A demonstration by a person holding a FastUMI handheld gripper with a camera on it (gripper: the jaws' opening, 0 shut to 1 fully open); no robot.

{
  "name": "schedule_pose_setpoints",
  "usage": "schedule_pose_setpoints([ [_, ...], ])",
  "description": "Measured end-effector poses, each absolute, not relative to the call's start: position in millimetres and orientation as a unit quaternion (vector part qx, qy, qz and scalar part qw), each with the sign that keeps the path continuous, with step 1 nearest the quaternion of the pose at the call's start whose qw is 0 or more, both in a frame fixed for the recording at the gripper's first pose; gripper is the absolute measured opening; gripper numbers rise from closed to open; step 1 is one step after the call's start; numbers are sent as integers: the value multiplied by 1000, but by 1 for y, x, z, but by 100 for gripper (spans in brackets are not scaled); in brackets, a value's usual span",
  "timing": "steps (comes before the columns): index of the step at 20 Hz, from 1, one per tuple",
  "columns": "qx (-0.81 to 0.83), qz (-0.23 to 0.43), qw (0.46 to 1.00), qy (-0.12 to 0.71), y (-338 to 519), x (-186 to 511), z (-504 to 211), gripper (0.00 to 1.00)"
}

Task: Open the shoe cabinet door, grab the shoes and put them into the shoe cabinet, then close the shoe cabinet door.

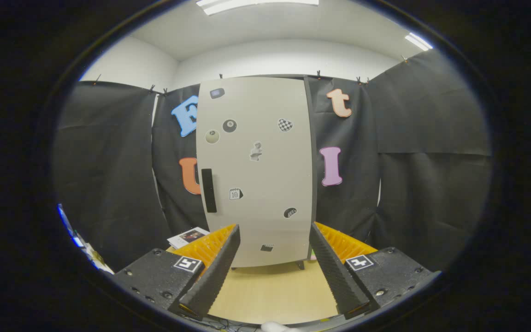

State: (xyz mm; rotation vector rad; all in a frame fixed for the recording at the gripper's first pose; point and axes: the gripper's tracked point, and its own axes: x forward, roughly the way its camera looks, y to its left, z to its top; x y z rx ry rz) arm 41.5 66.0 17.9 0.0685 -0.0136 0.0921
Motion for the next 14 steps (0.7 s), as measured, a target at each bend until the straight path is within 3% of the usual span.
schedule_pose_setpoints([
  [14,40,41,998,-3,69,44,15,99],
])
